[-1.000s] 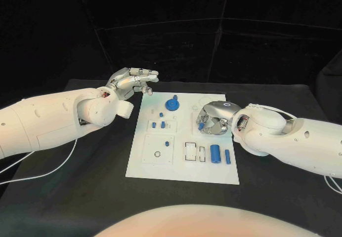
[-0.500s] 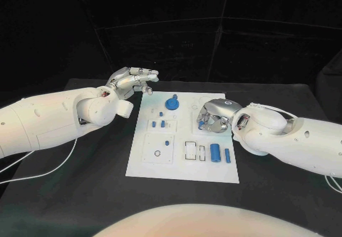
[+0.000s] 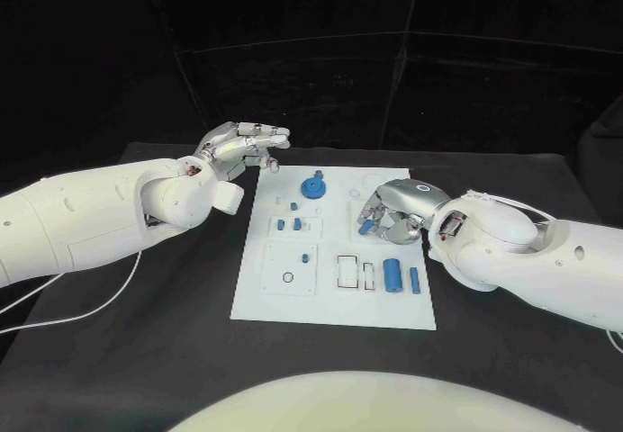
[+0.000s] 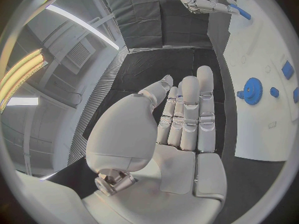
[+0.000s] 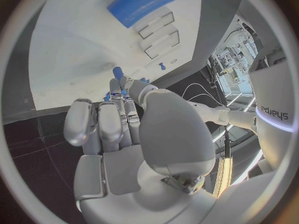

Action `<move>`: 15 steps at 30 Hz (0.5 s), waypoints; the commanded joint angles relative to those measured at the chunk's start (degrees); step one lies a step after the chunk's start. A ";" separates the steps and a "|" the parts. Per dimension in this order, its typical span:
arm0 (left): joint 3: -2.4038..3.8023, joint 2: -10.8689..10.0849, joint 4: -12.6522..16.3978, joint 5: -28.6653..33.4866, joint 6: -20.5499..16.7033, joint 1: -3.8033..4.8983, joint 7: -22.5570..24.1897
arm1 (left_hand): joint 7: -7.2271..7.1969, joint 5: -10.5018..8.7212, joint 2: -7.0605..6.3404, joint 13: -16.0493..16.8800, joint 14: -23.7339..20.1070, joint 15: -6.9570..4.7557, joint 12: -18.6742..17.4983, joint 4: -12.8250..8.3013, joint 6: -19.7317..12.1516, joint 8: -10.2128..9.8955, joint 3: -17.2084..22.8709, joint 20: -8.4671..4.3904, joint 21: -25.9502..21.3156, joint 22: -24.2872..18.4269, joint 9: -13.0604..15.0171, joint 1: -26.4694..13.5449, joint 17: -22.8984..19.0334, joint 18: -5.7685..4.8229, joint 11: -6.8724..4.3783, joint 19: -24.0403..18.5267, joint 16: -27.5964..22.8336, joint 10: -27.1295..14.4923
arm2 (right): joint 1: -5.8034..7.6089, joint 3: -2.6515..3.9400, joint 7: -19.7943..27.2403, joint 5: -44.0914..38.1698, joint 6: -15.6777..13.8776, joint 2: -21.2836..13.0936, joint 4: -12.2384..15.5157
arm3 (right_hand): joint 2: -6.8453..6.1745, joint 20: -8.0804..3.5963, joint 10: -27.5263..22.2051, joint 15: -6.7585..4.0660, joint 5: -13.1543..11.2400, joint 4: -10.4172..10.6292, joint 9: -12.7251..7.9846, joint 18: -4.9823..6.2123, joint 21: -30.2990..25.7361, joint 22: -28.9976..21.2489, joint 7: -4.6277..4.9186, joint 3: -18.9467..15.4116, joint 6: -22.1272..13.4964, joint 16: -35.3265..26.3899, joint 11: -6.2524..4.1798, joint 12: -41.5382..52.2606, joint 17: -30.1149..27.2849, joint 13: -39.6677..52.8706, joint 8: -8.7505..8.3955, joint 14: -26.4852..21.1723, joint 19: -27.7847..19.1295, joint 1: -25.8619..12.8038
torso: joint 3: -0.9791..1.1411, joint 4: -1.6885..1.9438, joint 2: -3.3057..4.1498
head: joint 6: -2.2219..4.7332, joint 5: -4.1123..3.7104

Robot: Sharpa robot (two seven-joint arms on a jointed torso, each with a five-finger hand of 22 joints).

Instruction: Assemble the parts on the task board

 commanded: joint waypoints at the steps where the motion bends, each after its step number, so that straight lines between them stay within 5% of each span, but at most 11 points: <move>1: 0.04 -0.01 -0.06 0.13 0.77 0.08 0.12 | 0.27 -0.22 0.23 -0.08 -0.44 0.08 0.26 0.01 -0.32 -0.02 -0.33 0.11 -0.37 -0.10 0.01 -0.20 -0.09 0.75 0.03 -0.43 -0.23 -0.52 | 0.14 0.19 2.21 2.59 -3.83 -0.55 2.01 | -0.37 0.03 -0.24 0.16 0.30 0.03 -0.24 -0.84 0.28 -0.02 0.53 -0.26 0.08 0.26 0.11 -0.41 0.02 0.01 -0.28 0.98 -0.40 -0.75 | 0.01 -0.04 -0.03 | 0.06 0.09; 8: 0.03 0.16 -0.11 0.13 0.83 0.08 0.10 | 0.27 -0.22 0.23 -0.08 -0.44 0.08 0.26 0.01 -0.32 -0.02 -0.33 0.11 -0.37 -0.10 0.01 -0.20 -0.09 0.75 0.03 -0.43 -0.23 -0.52 | 0.14 0.41 3.65 4.37 -4.85 -0.04 4.84 | -0.51 0.07 -0.22 0.20 0.36 0.08 -0.27 -0.84 0.28 0.00 0.56 -0.37 0.06 0.25 0.15 -0.57 -0.03 0.01 -0.39 0.97 -0.40 -1.02 | -0.01 0.08 0.03 | 0.24 0.03; 15: 0.02 0.24 -0.08 0.13 0.82 0.08 0.08 | 0.27 -0.22 0.23 -0.08 -0.44 0.08 0.26 0.01 -0.32 -0.02 -0.33 0.11 -0.37 -0.10 0.01 -0.20 -0.09 0.75 0.03 -0.43 -0.23 -0.52 | 0.13 0.40 4.98 5.73 -4.03 3.01 4.64 | -0.55 0.10 -0.17 0.22 0.48 0.14 -0.29 -0.83 0.27 -0.04 0.57 -0.45 0.08 0.26 0.16 -0.67 -0.02 0.02 -0.45 0.97 -0.43 -1.21 | -0.12 0.19 0.07 | 0.08 0.35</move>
